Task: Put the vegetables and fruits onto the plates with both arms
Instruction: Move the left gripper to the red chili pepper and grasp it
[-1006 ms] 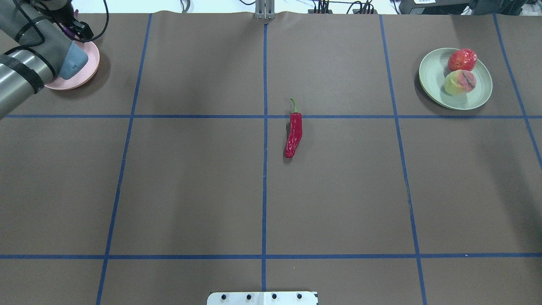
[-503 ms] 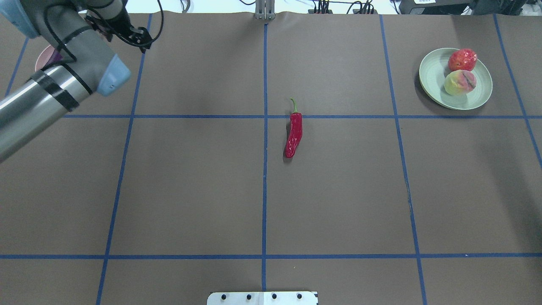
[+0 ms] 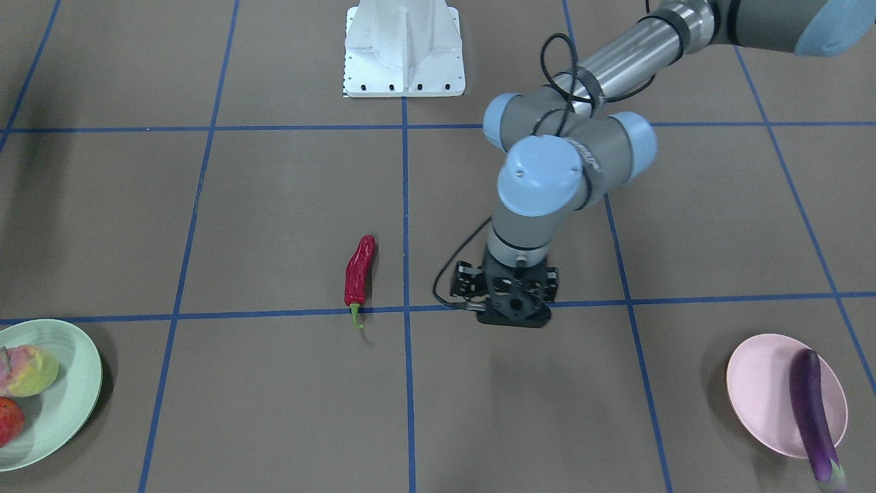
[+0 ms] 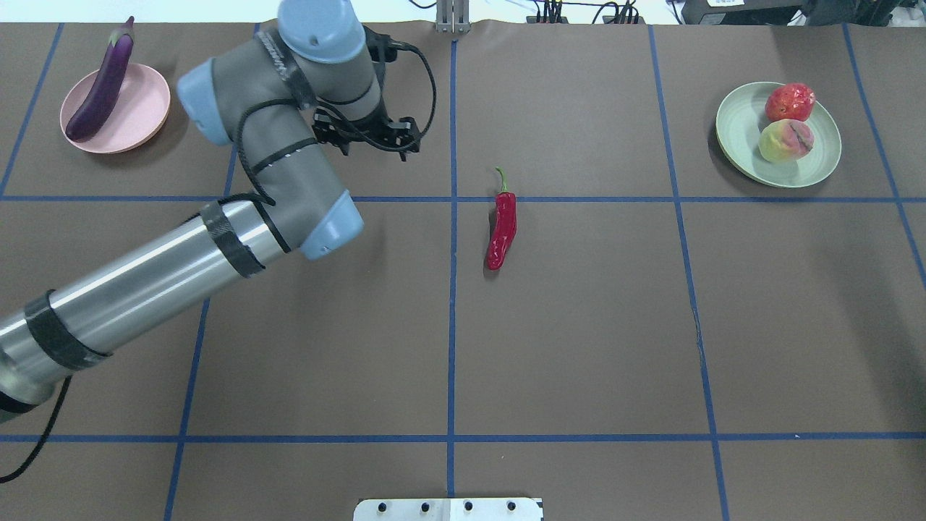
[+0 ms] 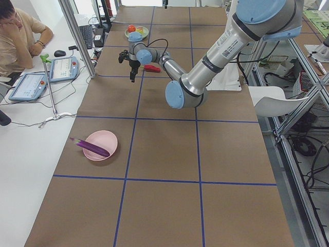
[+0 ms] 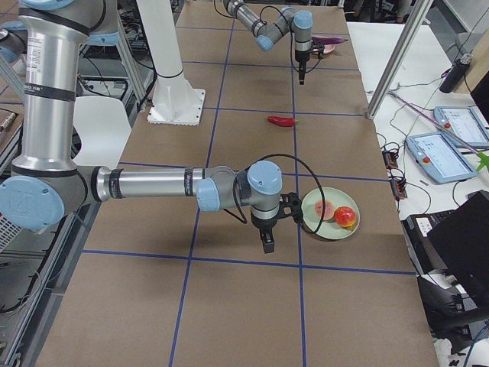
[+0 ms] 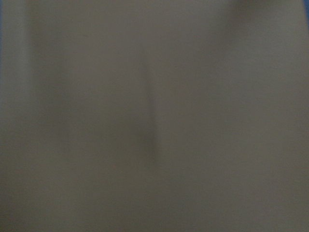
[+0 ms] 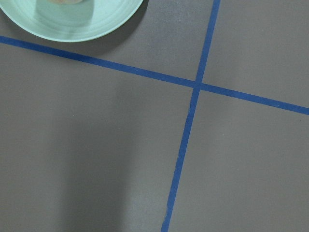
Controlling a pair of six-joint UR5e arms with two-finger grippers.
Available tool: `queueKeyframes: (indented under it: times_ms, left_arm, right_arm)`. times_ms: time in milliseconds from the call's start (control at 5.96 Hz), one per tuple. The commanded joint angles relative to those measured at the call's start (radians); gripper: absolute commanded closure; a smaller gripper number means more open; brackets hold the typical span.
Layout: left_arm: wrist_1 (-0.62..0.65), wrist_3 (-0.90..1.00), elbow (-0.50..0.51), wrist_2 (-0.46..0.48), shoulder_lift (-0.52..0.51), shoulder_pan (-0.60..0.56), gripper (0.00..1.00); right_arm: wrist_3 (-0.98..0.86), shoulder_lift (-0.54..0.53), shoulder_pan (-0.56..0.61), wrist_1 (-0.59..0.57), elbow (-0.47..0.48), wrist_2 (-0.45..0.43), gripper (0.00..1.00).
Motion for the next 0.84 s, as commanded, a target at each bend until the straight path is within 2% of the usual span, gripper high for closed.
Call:
queueKeyframes:
  times_ms: [0, 168, 335, 671]
  left_arm:
    - [-0.041, -0.162, 0.138, 0.039, -0.154, 0.112, 0.01]
    - [-0.137, -0.217, 0.218, 0.096, -0.191, 0.15, 0.01]
    - [-0.214, -0.219, 0.268, 0.099, -0.195, 0.163, 0.01]
    - [-0.262, -0.216, 0.343, 0.099, -0.21, 0.166, 0.04]
  right_arm:
    - [0.001, 0.001, 0.0, 0.0, 0.0, -0.001, 0.01]
    - [0.002, 0.001, 0.0, 0.0, 0.001, 0.0, 0.01]
    - [0.004, 0.004, 0.0, 0.0, 0.001, -0.001, 0.01]
    - [0.002, 0.004, 0.0, 0.0, 0.002, 0.002, 0.01]
